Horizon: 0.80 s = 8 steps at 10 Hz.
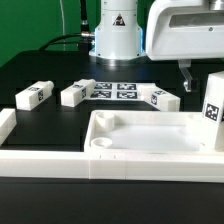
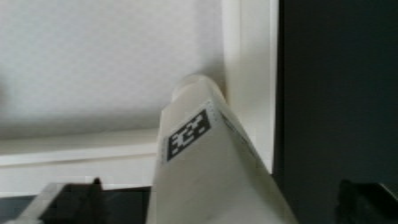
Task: Assemble desk
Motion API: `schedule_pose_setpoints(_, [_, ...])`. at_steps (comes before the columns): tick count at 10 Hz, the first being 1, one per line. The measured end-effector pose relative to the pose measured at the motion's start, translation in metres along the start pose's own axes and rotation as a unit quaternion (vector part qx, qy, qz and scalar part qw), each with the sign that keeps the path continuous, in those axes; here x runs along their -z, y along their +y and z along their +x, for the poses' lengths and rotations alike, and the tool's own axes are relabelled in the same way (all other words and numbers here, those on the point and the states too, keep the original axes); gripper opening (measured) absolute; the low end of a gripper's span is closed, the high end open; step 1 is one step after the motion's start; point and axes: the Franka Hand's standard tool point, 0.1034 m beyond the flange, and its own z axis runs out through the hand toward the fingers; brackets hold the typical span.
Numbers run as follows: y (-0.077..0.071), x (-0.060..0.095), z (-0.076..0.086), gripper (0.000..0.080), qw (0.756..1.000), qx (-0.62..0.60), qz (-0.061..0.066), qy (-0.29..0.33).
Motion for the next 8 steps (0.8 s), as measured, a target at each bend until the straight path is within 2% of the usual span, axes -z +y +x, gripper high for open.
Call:
schedule_pose_setpoints(5, [0.0017, 0.0006, 0.0008, 0.0649, 0.979, 0.203, -0.013, -0.002])
schedule_pose_setpoints(6, [0.0010, 0.0006, 0.0004, 0.0649, 0.980, 0.199, -0.012, -0.003])
schedule_pose_setpoints(7, [0.0016, 0.0006, 0.0004, 0.0539, 0.980, 0.198, -0.012, -0.003])
schedule_pose_setpoints(8, [0.0017, 0.0006, 0.0004, 0.0392, 0.980, 0.198, -0.012, -0.003])
